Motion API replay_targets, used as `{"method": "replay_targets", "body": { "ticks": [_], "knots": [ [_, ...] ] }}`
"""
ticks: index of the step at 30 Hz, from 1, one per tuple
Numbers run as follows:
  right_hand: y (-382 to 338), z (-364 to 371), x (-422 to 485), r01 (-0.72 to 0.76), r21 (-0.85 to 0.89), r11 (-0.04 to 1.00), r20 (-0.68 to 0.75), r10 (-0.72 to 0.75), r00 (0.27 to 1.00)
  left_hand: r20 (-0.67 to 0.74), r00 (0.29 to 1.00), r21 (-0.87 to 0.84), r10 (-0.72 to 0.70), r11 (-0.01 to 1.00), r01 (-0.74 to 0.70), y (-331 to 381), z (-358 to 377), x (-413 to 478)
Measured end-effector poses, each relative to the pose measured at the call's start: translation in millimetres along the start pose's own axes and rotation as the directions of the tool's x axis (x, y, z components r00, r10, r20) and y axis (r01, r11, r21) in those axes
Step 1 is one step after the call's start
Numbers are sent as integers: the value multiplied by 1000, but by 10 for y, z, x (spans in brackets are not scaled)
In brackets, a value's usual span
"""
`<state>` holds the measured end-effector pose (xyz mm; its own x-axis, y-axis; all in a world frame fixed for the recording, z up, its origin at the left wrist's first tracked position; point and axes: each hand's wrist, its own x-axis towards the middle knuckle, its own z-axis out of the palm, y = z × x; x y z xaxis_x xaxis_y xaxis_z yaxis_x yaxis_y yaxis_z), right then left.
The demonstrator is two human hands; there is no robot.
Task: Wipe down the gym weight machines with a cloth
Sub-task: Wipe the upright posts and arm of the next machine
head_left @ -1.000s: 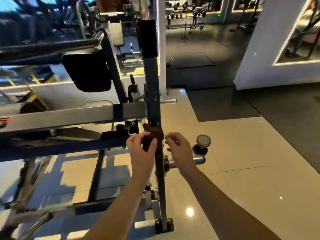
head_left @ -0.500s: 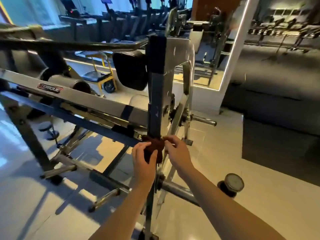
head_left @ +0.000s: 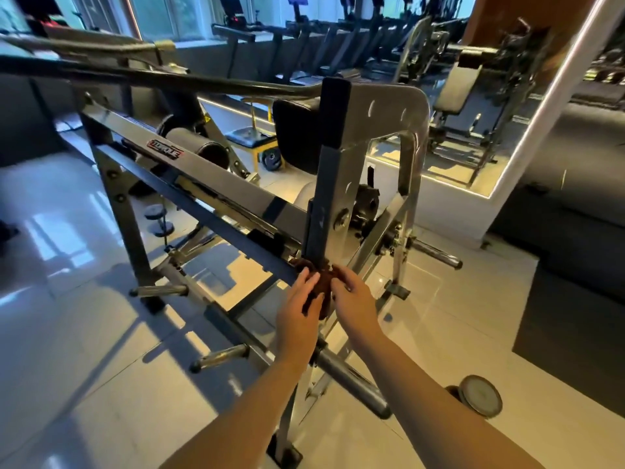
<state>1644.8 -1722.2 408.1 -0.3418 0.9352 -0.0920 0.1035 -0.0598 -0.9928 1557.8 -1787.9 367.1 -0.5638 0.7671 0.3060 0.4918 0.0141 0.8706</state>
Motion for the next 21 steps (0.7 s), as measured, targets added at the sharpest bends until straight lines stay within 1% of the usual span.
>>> {"method": "replay_targets", "body": {
  "ticks": [3,5,7,10,12,14,17,19,21],
  "knots": [
    [21,13,-63,-20,-22,1000,45,21,999,17,993,-49,-113,992,114,-43,-2,-85],
    [-16,-5,-45,-1,-24,1000,25,2,1000,4,990,-72,-142,987,142,8,-30,-45],
    [-87,-44,-13,50,-18,999,-6,-51,999,-27,995,-74,-95,993,93,138,-57,35],
    [-138,-72,82,70,3,998,-43,-70,997,-66,998,-44,20,999,-23,304,-16,166],
    [-128,-73,112,72,-9,997,-35,-72,997,-65,998,-15,17,1000,-18,253,55,147],
    [-88,-106,118,57,-48,997,8,-57,998,-48,997,-30,-63,998,62,97,121,39],
    [-23,-172,80,56,-81,995,56,-51,997,-32,972,-111,-232,967,227,-65,186,-129],
    [27,-224,126,46,-36,998,78,-43,996,-49,959,-153,-277,951,267,-69,209,-152],
    [21,-264,188,55,9,998,121,-56,991,-80,958,-171,-274,951,257,-4,218,-115]
  ]
}}
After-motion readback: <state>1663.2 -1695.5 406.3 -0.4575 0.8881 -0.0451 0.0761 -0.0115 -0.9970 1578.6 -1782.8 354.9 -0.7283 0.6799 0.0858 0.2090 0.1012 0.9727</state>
